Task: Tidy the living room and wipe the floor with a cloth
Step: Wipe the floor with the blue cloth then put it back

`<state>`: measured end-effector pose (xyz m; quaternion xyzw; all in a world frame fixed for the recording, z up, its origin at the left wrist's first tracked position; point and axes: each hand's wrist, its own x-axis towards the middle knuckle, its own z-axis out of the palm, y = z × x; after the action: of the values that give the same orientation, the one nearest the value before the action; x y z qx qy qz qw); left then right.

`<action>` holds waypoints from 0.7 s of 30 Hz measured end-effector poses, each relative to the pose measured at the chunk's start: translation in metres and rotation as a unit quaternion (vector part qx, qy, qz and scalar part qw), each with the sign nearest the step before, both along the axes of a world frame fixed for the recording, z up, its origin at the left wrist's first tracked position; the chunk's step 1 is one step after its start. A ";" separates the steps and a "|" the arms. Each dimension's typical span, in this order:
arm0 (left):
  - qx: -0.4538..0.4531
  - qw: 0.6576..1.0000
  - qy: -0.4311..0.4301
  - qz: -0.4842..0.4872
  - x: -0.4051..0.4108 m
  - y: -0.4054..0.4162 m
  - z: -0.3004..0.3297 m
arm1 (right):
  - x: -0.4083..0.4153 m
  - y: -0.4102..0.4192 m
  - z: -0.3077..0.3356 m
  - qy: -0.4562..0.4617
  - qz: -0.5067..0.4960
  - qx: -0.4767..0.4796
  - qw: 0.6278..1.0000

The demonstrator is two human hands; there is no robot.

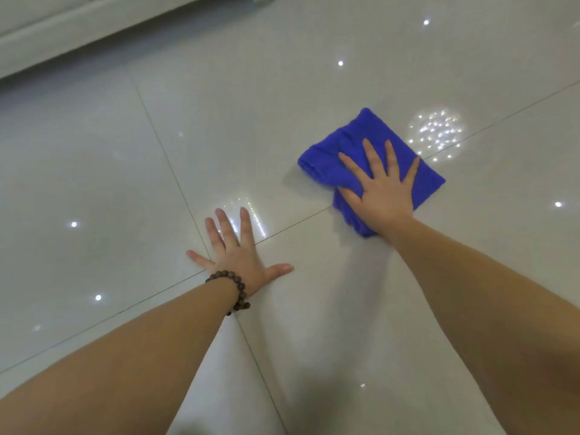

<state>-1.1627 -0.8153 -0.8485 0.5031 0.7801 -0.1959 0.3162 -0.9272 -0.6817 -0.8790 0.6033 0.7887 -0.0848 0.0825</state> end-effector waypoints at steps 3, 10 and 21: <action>0.009 1.000 -0.012 0.002 -0.002 -0.003 -0.004 | 0.063 0.027 0.000 0.004 -0.105 0.022 0.994; 0.045 0.999 0.014 -0.018 -0.002 -0.008 -0.012 | -0.025 -0.054 -0.004 0.047 -0.131 0.061 0.988; 0.245 0.969 -0.010 0.018 -0.037 -0.072 -0.026 | 0.054 -0.097 0.002 0.055 -0.375 0.066 0.923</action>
<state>-1.1999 -0.8878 -0.8743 0.5528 0.8103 0.0120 0.1941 -0.8733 -0.7789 -0.8773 0.8533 0.5122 -0.0905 -0.0383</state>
